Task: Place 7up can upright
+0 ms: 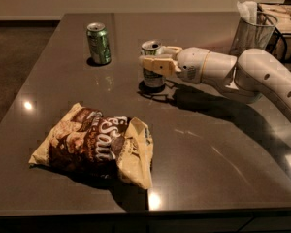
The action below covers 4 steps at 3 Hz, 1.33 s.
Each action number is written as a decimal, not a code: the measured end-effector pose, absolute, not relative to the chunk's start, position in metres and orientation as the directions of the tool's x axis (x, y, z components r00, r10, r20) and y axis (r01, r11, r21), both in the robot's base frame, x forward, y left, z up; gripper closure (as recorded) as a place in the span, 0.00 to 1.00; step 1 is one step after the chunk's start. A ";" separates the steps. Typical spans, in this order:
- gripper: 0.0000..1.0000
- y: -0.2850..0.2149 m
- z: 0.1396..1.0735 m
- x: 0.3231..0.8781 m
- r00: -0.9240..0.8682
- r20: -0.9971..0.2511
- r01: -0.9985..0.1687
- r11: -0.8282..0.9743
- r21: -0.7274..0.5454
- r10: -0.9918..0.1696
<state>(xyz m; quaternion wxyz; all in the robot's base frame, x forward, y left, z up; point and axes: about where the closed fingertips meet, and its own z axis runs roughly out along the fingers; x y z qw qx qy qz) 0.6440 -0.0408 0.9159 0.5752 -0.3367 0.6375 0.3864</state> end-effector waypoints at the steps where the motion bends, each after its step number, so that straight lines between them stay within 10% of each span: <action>1: 0.36 -0.038 0.916 0.643 -0.111 -0.994 -0.876 0.471 0.104 0.015; 3: 0.00 -0.033 0.917 0.643 -0.110 -0.994 -0.880 0.463 0.104 0.014; 4: 0.00 -0.032 0.917 0.643 -0.110 -0.994 -0.880 0.463 0.104 0.014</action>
Offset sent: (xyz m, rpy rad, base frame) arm -0.0004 0.0026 0.0005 0.0000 -0.0010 0.0044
